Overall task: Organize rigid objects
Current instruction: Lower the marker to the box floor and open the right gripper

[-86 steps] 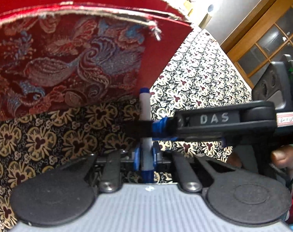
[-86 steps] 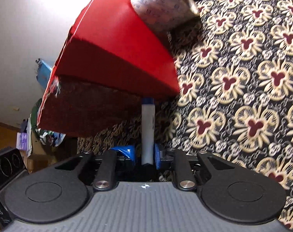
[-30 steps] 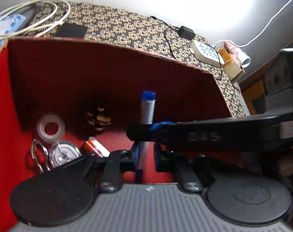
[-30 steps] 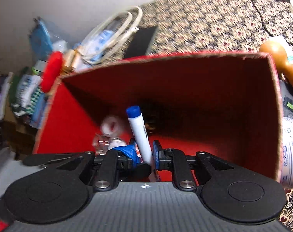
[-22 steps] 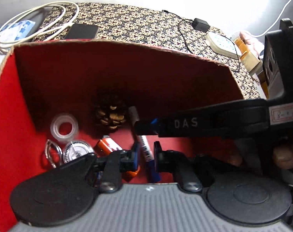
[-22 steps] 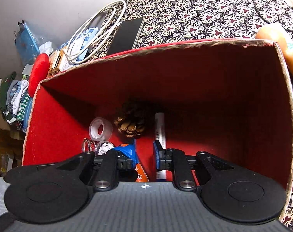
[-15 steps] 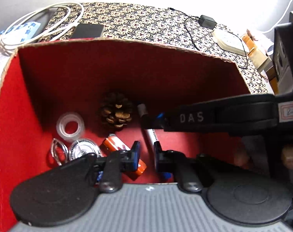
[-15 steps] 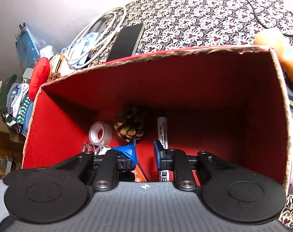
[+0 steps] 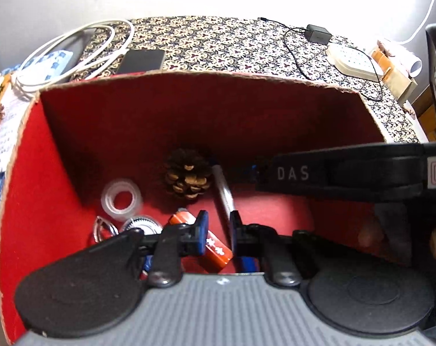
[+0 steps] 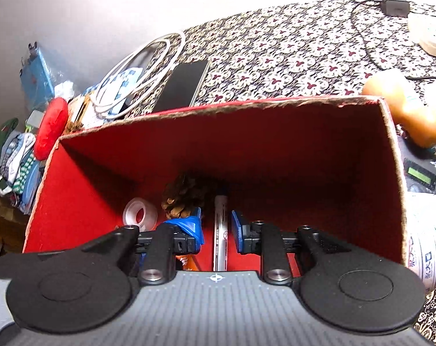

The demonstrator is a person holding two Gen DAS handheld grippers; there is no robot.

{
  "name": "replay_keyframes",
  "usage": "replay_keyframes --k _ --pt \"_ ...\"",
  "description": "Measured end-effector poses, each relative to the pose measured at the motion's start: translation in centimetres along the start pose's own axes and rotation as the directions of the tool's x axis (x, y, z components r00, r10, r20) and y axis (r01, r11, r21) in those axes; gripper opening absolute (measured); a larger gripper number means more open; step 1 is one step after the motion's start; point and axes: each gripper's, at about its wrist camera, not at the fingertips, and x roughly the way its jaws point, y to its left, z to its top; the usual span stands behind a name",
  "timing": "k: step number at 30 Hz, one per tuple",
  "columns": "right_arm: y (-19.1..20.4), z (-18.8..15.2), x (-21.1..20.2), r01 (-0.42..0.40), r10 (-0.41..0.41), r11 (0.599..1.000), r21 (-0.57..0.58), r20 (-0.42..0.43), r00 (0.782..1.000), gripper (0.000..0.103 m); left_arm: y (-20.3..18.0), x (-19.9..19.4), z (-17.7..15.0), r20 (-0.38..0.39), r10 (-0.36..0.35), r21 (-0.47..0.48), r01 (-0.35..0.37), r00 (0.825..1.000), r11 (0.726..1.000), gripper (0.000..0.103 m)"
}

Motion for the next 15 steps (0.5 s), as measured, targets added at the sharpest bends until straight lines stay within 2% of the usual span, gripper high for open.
replay_keyframes --k 10,15 --pt "-0.2 -0.3 -0.9 0.044 -0.047 0.999 0.029 0.094 0.995 0.006 -0.1 -0.1 -0.1 0.014 0.046 -0.007 -0.046 0.999 0.999 0.013" --pt "0.0 -0.7 -1.5 0.070 -0.074 0.997 0.030 0.141 0.987 0.006 -0.2 -0.3 -0.4 0.027 0.070 -0.017 -0.069 0.997 0.997 0.023"
